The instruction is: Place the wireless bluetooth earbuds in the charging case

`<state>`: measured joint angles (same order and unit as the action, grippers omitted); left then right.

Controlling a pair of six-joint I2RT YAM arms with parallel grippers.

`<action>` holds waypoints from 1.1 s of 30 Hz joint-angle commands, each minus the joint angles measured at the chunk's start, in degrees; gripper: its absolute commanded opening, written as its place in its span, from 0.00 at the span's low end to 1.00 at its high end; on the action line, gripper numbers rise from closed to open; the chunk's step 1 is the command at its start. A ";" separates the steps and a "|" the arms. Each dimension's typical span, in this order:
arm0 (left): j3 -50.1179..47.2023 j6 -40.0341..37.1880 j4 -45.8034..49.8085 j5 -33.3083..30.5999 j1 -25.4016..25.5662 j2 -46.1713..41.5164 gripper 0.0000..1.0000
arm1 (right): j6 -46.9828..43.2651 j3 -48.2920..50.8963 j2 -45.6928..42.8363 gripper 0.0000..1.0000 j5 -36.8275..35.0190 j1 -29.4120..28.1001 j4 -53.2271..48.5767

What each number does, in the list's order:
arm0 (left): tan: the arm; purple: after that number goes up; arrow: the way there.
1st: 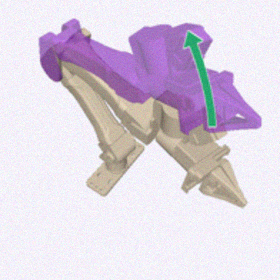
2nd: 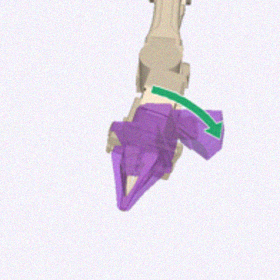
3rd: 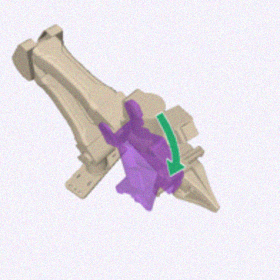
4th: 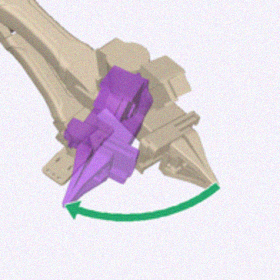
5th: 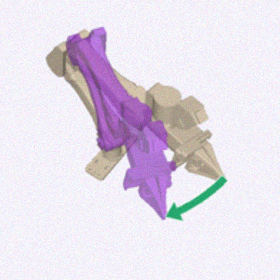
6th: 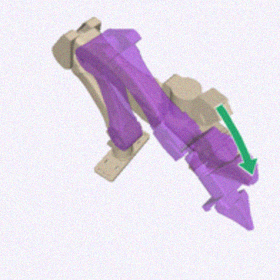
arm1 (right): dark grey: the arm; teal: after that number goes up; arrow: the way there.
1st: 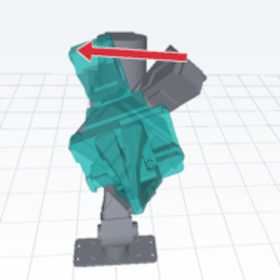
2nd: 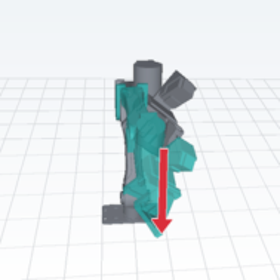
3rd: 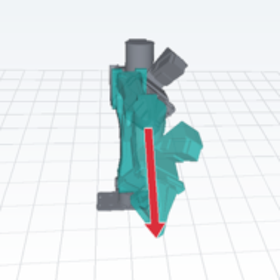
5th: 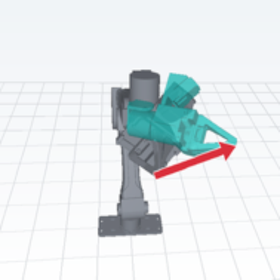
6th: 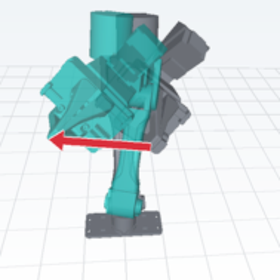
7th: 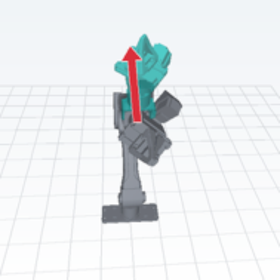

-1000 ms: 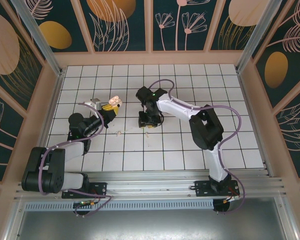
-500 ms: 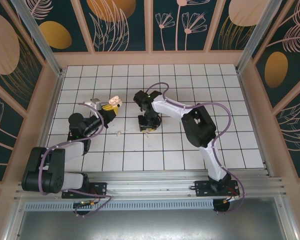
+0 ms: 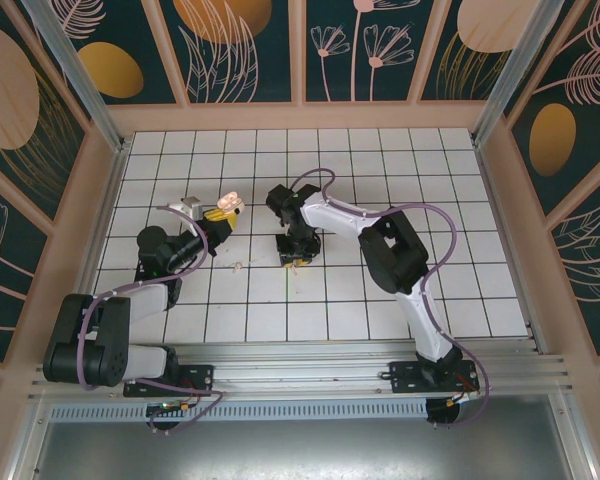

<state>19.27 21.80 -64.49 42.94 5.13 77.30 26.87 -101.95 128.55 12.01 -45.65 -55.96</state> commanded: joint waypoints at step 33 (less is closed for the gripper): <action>-0.19 0.75 -0.90 0.21 -0.56 -1.08 0.01 | 1.60 1.52 0.74 0.29 -3.89 -1.19 -3.83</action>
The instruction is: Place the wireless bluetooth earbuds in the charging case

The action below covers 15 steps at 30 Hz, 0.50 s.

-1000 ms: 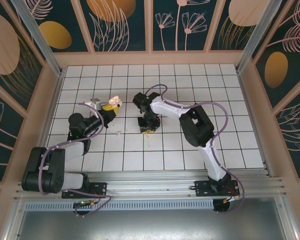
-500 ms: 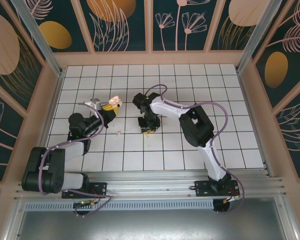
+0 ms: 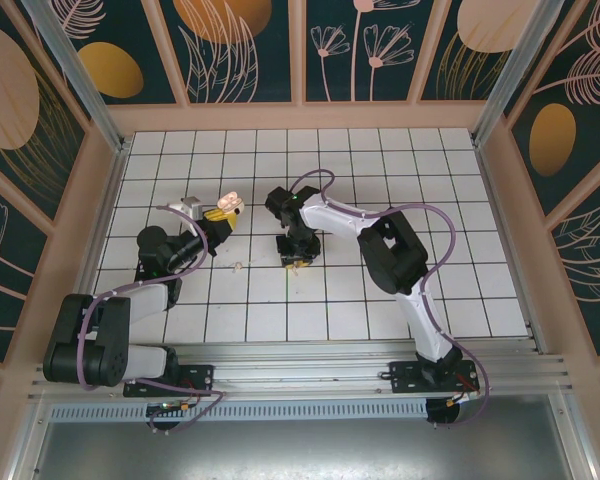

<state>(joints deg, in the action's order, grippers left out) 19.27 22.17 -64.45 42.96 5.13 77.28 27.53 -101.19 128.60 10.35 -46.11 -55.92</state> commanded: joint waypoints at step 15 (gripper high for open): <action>-0.04 -0.19 -0.44 0.02 -0.56 -1.44 0.01 | 2.38 1.31 0.77 0.23 -5.60 -1.44 -4.23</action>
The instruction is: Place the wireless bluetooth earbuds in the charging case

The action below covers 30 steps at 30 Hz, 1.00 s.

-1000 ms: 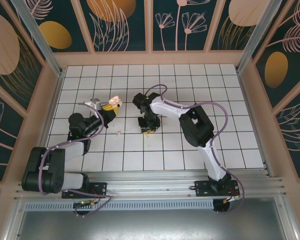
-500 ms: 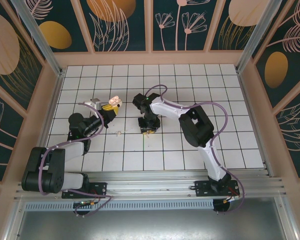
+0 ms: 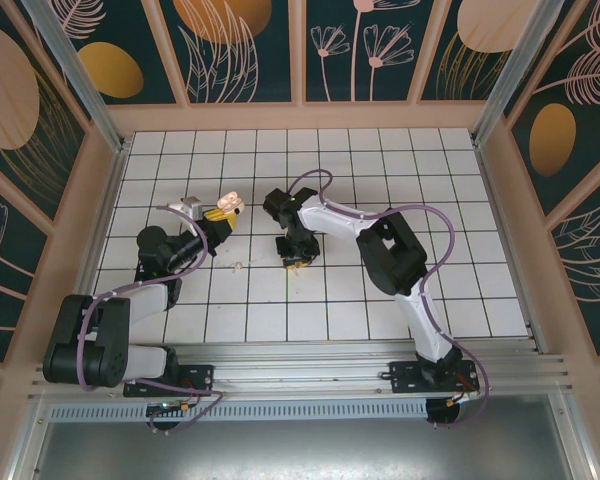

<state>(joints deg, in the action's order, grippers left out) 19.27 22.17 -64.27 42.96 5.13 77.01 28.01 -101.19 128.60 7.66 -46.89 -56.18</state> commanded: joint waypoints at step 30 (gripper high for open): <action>1.25 -2.72 -1.97 5.36 -0.56 -0.91 0.02 | 17.80 26.16 -28.94 0.18 -2.21 5.67 41.62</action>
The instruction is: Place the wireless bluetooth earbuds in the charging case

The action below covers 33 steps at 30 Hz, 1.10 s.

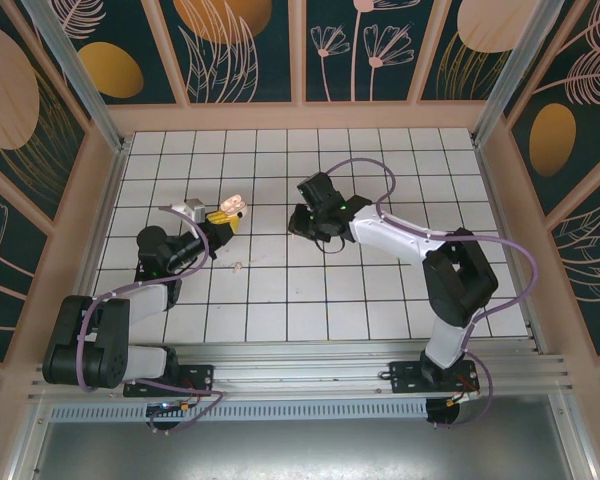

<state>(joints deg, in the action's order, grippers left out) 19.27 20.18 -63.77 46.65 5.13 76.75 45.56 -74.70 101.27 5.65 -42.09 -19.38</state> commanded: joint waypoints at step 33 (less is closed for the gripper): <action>2.15 -1.01 -7.64 6.64 -0.56 -1.06 0.02 | -7.57 -15.03 -3.09 0.18 4.79 -0.56 12.62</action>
<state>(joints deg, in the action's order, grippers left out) 19.46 20.78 -70.39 50.94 5.13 76.75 40.91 -87.24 100.07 9.56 -41.58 -10.20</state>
